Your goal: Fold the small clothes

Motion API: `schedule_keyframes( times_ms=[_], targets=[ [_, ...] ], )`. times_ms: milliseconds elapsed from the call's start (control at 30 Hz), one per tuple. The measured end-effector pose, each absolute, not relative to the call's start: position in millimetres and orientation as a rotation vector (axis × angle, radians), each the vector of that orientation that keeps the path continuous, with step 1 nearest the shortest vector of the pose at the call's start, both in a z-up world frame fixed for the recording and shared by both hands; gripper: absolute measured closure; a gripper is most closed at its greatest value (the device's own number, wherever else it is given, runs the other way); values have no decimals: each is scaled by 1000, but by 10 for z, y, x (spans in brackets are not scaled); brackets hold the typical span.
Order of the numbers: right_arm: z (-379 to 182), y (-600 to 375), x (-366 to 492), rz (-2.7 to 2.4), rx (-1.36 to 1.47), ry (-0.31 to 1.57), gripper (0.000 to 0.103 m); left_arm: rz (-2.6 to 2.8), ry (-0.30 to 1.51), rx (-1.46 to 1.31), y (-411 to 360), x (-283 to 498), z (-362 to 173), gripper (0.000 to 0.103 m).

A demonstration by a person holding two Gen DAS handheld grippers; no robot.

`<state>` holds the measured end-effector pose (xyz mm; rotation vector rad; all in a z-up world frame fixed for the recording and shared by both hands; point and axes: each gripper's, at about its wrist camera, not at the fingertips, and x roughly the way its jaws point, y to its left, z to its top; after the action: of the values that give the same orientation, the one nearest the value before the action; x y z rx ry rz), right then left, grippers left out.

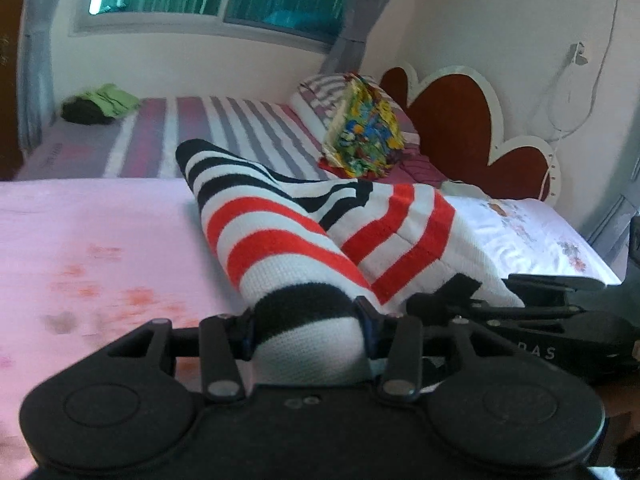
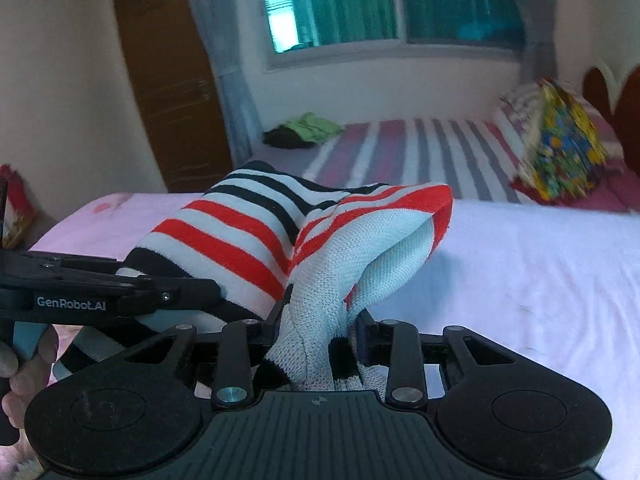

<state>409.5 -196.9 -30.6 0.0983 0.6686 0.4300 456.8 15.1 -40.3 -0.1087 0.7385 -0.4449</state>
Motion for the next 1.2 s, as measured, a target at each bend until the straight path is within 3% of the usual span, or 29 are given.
schedule_keyframes(
  times_ms=[300, 567, 667, 733, 833, 900, 933, 967, 1000, 1033, 1100, 1200],
  targets=[
    [-166, -524, 3583, 541, 43, 654, 69, -341, 734, -80, 1503, 4031, -246, 59],
    [-721, 141, 3474, 564, 108, 777, 69, -280, 838, -102, 2177, 3790, -705, 57],
    [-1106, -109, 3613, 513, 330, 858, 69, -269, 799, -188, 2355, 3733, -929, 43],
    [-1219, -256, 3691, 524, 471, 890, 67, -229, 789, -193, 2424, 3718, -983, 22],
    [-1178, -272, 3776, 523, 465, 908, 59, -225, 776, -204, 2573, 3644, -955, 17],
    [-1084, -418, 3778, 470, 431, 886, 32, -211, 767, -202, 2712, 3527, -895, 15],
    [-989, -499, 3752, 442, 409, 856, 32, -212, 759, -213, 2769, 3445, -845, 20],
    [-885, -589, 3732, 438, 406, 830, 33, -205, 749, -220, 2851, 3375, -784, 25],
    [-789, -658, 3703, 435, 410, 800, 41, -192, 736, -206, 2877, 3334, -679, 40],
    [-677, -674, 3704, 442, 389, 765, 48, -191, 725, -189, 2847, 3316, -612, 43],
    [-532, -495, 3801, 460, 273, 734, 68, -226, 715, -166, 2715, 3376, -522, 43],
    [-543, -53, 3914, 510, 128, 743, 76, -295, 725, -98, 2330, 3575, -518, 39]
  ],
)
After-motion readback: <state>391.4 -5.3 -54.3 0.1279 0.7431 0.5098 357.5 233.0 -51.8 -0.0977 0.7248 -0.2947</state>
